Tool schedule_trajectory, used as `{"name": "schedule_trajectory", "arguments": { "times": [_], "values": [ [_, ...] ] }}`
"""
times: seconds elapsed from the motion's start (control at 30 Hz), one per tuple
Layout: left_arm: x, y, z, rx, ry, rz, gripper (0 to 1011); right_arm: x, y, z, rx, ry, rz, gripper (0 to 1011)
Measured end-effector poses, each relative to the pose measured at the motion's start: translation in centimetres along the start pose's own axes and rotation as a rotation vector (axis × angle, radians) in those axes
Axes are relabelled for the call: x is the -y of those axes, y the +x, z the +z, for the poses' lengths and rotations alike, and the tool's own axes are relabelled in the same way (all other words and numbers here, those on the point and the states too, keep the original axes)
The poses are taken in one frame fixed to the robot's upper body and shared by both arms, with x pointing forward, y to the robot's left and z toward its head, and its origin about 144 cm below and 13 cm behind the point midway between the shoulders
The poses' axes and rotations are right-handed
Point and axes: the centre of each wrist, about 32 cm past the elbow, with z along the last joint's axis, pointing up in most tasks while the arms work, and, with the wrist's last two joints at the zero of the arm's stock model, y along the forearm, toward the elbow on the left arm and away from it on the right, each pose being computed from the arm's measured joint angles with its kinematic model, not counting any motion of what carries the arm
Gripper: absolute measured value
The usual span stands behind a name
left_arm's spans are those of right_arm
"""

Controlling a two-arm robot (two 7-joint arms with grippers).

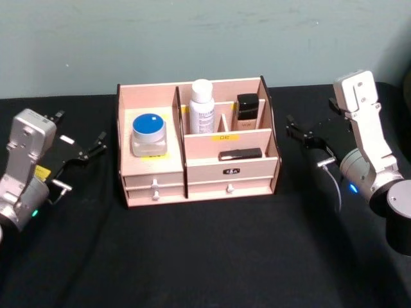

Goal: Pick up the facial cleanser and watermelon frost from the table and place them into the tiered storage box.

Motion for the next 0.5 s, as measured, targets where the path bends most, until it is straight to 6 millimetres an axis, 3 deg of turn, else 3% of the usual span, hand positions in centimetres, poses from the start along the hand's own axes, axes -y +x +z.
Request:
{"name": "schedule_trajectory", "arguments": {
  "times": [0.5],
  "values": [
    [0.0,0.0,0.0,0.0,0.0,0.0,1009,0.03,-0.02,0.04,0.002,0.0,0.001,1003]
  ]
}}
